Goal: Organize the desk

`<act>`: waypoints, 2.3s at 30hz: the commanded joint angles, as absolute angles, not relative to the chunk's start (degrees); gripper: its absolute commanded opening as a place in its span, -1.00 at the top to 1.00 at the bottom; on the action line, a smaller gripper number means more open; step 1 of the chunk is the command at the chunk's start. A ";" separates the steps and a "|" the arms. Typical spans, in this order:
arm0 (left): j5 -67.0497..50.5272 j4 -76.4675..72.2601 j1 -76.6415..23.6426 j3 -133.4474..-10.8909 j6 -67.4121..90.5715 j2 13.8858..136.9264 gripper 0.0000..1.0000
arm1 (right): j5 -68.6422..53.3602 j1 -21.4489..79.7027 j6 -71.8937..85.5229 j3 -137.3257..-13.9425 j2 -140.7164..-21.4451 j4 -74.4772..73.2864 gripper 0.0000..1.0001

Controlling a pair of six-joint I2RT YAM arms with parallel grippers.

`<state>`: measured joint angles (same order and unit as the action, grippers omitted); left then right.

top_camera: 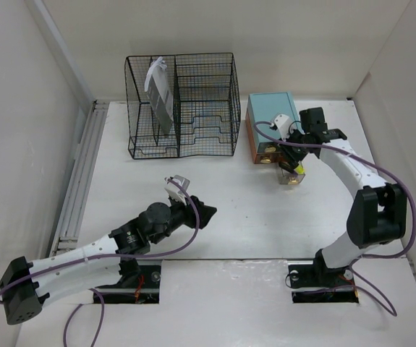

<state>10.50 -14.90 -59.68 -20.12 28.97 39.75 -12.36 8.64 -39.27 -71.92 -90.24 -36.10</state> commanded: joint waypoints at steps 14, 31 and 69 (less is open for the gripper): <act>9.84 -17.49 -60.03 -21.01 28.83 38.41 -0.06 | -18.27 8.35 -41.29 -73.48 -85.43 -40.77 0.86; 9.32 -18.02 -60.03 -21.01 28.83 38.94 -0.06 | -23.12 8.35 -48.51 -68.30 -82.98 -49.03 1.00; 9.84 -18.98 -60.03 -19.42 29.36 36.30 -0.13 | -33.20 1.42 -39.82 -64.68 -77.42 -45.23 1.00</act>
<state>9.87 -15.29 -59.68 -20.10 29.45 37.28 -21.93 4.05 -44.77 -61.58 -76.88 -39.20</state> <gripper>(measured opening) 0.567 0.009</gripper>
